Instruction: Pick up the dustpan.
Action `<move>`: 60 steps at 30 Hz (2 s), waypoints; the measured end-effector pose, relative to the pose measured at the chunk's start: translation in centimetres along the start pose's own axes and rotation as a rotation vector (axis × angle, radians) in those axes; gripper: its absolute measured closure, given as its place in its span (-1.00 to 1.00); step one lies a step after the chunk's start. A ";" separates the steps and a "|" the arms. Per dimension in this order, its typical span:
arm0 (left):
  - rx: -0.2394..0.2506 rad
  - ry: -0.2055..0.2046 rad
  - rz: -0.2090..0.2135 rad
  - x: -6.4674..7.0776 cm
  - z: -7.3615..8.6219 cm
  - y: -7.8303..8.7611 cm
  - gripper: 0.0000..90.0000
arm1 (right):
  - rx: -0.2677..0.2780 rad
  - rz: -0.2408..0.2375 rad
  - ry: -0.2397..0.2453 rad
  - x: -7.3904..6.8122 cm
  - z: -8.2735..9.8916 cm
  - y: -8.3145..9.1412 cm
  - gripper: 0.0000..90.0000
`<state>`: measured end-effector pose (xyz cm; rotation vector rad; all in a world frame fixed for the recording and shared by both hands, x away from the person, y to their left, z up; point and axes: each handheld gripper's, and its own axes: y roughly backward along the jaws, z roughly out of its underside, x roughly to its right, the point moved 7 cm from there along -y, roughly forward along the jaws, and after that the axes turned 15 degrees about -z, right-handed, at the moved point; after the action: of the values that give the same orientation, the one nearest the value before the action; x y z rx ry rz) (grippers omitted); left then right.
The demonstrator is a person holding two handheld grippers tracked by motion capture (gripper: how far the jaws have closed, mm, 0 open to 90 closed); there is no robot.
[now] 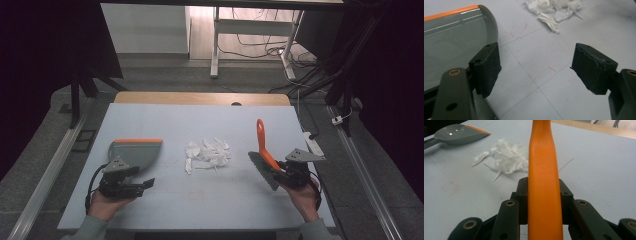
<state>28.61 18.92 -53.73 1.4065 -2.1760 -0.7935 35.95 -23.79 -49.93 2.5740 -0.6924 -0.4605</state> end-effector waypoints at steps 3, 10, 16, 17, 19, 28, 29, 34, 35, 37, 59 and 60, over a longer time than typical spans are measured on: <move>-0.006 0.001 0.001 0.1 -0.4 0.2 -0.48 | 0.007 -0.001 -0.007 0.0 0.0 0.0 0.56; -0.033 0.044 -0.022 0.0 -1.4 0.5 -0.47 | 0.011 -0.006 -0.012 0.2 0.0 0.1 0.56; -0.077 0.101 -0.088 -1.1 -2.5 0.2 -0.47 | 0.018 -0.006 -0.017 0.2 0.0 0.2 0.56; -0.099 0.125 -0.112 -1.6 -2.6 0.1 -0.47 | 0.015 -0.004 -0.015 0.2 0.0 0.2 0.56; -0.109 0.136 -0.129 -1.8 -2.5 0.1 -0.48 | 0.014 -0.003 -0.014 0.2 0.0 0.3 0.56; -0.192 0.201 -0.216 -3.3 -1.0 1.0 -0.57 | 0.014 0.004 -0.011 0.2 -0.1 0.3 0.56; -0.201 0.204 -0.224 -3.5 -0.8 1.1 -0.57 | 0.013 0.004 -0.010 0.2 -0.1 0.3 0.56; -0.242 0.225 -0.235 -4.1 -0.1 0.8 -0.60 | 0.011 0.006 -0.008 0.1 -0.1 0.3 0.56; -0.254 0.229 -0.233 -4.2 0.2 0.6 -0.62 | 0.005 0.004 -0.007 0.1 0.0 0.2 0.56; -0.275 0.231 -0.237 -4.3 0.5 0.3 -0.63 | 0.004 0.005 -0.008 0.1 0.0 0.2 0.56; -0.369 0.302 -0.243 -5.2 2.7 -3.1 -0.58 | -0.009 0.008 -0.005 0.0 0.2 -0.2 0.56; -0.372 0.301 -0.244 -5.1 2.7 -3.2 -0.58 | -0.009 0.008 -0.005 0.0 0.2 -0.2 0.56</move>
<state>31.09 23.24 -58.09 1.4964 -1.5579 -0.9446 35.97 -23.70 -50.26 2.5621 -0.7007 -0.4671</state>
